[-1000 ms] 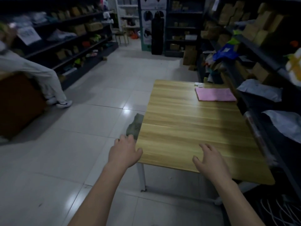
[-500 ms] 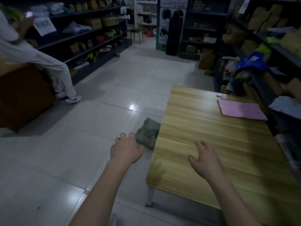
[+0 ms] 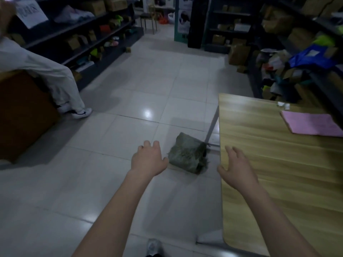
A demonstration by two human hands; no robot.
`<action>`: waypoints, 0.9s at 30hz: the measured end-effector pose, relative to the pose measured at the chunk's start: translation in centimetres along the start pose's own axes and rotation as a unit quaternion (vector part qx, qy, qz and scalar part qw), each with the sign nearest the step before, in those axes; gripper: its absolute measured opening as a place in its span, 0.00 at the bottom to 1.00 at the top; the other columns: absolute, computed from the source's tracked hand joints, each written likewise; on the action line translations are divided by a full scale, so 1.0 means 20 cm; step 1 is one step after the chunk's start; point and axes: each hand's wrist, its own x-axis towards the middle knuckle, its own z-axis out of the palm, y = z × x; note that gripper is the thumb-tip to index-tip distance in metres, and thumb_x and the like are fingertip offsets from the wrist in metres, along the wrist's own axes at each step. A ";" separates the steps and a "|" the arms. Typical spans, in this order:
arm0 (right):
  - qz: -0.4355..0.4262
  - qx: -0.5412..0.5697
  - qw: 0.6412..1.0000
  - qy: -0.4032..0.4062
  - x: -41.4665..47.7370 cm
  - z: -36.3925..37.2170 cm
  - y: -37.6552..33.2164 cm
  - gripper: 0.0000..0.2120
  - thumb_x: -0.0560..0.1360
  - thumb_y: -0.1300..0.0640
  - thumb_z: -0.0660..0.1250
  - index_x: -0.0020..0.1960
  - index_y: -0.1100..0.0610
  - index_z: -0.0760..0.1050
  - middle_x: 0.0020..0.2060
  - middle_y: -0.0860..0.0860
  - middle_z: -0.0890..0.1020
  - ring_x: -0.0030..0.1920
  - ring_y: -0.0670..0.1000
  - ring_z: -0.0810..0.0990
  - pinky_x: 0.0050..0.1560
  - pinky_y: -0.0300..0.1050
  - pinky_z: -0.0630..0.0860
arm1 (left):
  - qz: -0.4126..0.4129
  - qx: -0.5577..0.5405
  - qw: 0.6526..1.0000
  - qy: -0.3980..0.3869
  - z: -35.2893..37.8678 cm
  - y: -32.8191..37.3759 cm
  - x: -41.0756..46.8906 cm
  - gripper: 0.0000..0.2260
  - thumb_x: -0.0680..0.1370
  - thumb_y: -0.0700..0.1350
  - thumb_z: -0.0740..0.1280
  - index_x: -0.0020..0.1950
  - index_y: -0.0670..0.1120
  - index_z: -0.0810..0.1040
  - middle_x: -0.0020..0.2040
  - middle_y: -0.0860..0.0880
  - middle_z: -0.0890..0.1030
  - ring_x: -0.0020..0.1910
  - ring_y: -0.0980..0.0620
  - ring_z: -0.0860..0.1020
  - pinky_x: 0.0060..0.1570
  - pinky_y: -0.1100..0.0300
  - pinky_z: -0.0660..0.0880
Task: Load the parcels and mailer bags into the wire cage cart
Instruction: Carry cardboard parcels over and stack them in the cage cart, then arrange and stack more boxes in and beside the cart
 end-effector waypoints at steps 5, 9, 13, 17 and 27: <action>0.012 0.009 1.000 0.015 0.15 -0.01 -0.23 0.36 0.76 0.48 0.67 0.79 0.54 0.57 0.78 0.56 0.59 0.76 0.60 0.60 0.71 0.53 0.66 | 0.037 0.020 0.999 -0.013 -0.09 -0.12 0.26 0.25 0.80 0.57 0.61 0.72 0.44 0.65 0.66 0.41 0.68 0.64 0.40 0.70 0.56 0.48 0.72; 0.008 0.004 1.000 0.021 0.28 0.02 -0.34 0.35 0.76 0.49 0.67 0.78 0.55 0.58 0.76 0.56 0.60 0.74 0.60 0.62 0.69 0.54 0.69 | 0.063 0.029 0.997 -0.021 -0.11 -0.13 0.45 0.25 0.80 0.56 0.61 0.72 0.44 0.65 0.67 0.42 0.68 0.64 0.40 0.70 0.56 0.48 0.72; 0.003 0.001 1.000 0.018 0.46 0.06 -0.40 0.35 0.76 0.47 0.66 0.78 0.55 0.58 0.76 0.55 0.61 0.74 0.59 0.62 0.69 0.54 0.69 | 0.081 0.040 0.995 -0.042 -0.11 -0.13 0.67 0.25 0.80 0.57 0.61 0.71 0.44 0.66 0.68 0.41 0.68 0.65 0.40 0.70 0.57 0.47 0.73; 0.023 -0.015 1.000 0.006 0.70 0.08 -0.41 0.40 0.73 0.42 0.67 0.79 0.52 0.55 0.77 0.53 0.58 0.75 0.58 0.60 0.67 0.54 0.71 | 0.096 0.055 0.992 -0.056 -0.10 -0.07 0.96 0.25 0.79 0.57 0.62 0.71 0.44 0.66 0.67 0.42 0.69 0.64 0.40 0.70 0.57 0.48 0.73; 0.067 -0.061 0.993 -0.081 1.55 0.32 -0.25 0.67 0.56 0.20 0.68 0.80 0.44 0.34 0.79 0.52 0.32 0.78 0.61 0.31 0.77 0.64 0.46 | 0.087 0.036 0.988 -0.119 0.15 0.10 1.94 0.40 0.77 0.67 0.60 0.81 0.48 0.49 0.76 0.40 0.59 0.71 0.39 0.64 0.64 0.45 0.70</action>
